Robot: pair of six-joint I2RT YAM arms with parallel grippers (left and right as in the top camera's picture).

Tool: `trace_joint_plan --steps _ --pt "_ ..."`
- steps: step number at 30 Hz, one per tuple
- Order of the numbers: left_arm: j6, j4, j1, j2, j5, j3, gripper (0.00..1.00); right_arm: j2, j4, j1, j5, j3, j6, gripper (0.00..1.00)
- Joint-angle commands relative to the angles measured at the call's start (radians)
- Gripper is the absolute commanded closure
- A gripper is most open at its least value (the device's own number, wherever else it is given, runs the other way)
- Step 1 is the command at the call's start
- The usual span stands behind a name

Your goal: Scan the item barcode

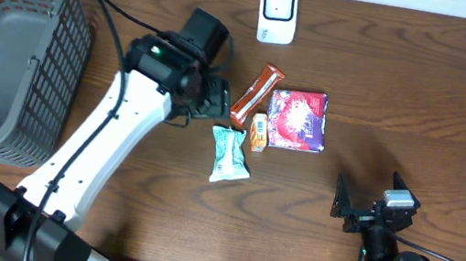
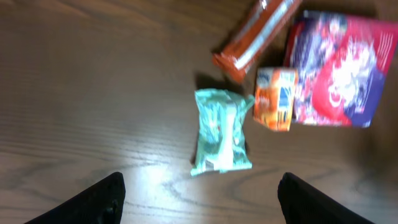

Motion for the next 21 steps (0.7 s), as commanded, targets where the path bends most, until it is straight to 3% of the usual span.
trace_joint_plan --steps 1,4,11,15,16,21 --pt "0.032 0.005 -0.050 0.008 0.013 -0.024 0.21 -0.002 -0.005 -0.006 0.005 -0.002 -0.003 0.01" --pt "0.032 0.027 -0.082 0.008 -0.005 -0.027 0.21 -0.002 -0.005 -0.006 0.005 -0.002 -0.003 0.01" --pt "-0.033 -0.028 -0.059 0.008 -0.267 -0.027 0.21 -0.002 -0.005 -0.006 0.005 -0.002 -0.003 0.01" --pt "-0.064 -0.098 -0.001 0.008 -0.283 -0.027 0.21 -0.002 -0.005 -0.006 0.005 -0.002 -0.003 0.01" --pt "-0.065 -0.117 0.013 0.008 -0.283 -0.027 0.02 -0.002 -0.005 -0.006 0.005 -0.002 -0.003 0.01" --pt "-0.066 -0.177 0.034 0.008 -0.283 -0.027 0.02 -0.002 -0.005 -0.006 0.005 -0.002 -0.003 0.01"
